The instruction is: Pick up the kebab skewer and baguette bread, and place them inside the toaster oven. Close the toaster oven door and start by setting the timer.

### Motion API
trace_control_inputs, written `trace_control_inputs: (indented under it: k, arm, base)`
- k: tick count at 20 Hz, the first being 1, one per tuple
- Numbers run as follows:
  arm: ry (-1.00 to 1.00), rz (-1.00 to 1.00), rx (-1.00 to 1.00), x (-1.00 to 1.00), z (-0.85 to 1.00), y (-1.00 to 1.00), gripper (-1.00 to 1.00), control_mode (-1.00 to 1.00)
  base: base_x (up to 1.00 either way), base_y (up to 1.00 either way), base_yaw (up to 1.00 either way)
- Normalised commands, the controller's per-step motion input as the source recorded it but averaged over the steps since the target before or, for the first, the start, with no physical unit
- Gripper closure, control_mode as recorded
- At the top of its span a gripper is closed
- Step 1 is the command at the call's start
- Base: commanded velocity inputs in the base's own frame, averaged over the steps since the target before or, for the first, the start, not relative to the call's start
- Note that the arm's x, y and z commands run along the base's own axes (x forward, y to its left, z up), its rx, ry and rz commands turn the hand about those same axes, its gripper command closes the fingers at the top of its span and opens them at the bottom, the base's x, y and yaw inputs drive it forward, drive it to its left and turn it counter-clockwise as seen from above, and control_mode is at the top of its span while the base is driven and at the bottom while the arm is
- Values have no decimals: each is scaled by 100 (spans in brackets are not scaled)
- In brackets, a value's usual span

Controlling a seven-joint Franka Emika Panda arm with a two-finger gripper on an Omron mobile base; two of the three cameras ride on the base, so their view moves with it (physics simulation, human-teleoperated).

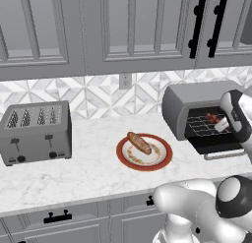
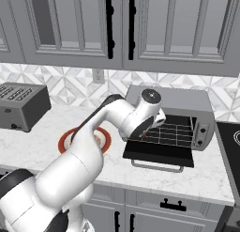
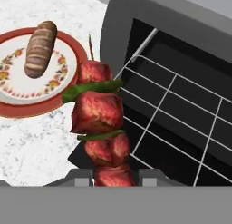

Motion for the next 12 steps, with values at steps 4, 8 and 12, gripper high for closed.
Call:
trace_control_inputs:
  k: [4, 8, 12]
  arm:
    - [-2, -18, 0, 6, -17, 1, 100, -100]
    - [-5, -11, 0, 1, -22, 0, 100, -100]
    - [-7, -6, 0, 1, 0, 0, 100, -100]
  base:
    - [0, 0, 0]
    - [0, 0, 0]
    - [0, 0, 0]
